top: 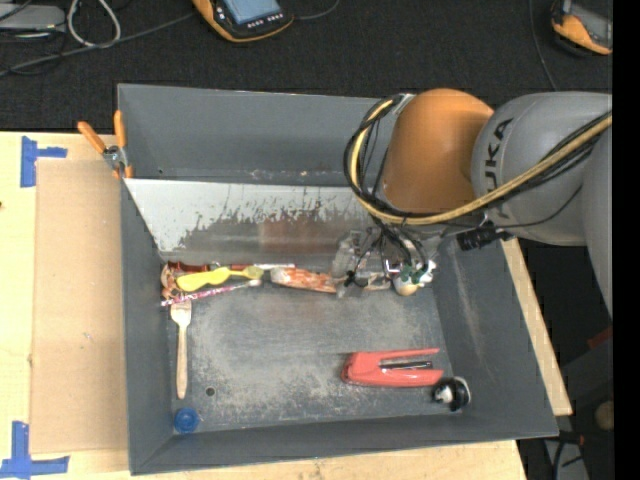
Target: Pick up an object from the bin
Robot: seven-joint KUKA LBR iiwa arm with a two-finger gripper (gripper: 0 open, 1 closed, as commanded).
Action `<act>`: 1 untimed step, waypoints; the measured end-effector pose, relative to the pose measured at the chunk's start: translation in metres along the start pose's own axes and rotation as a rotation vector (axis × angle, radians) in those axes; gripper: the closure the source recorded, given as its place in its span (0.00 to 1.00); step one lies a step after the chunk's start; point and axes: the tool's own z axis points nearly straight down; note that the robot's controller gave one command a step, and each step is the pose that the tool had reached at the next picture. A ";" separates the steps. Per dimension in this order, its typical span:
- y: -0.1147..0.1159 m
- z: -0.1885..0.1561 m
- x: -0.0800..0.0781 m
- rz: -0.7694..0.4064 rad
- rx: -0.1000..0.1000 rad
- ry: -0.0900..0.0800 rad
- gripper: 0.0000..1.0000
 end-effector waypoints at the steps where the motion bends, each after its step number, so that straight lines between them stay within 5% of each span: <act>1: 0.006 -0.018 0.001 -0.102 -0.001 0.001 1.00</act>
Offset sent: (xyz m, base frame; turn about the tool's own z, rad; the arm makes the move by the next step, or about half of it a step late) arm -0.0233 0.0229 0.1619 -0.1278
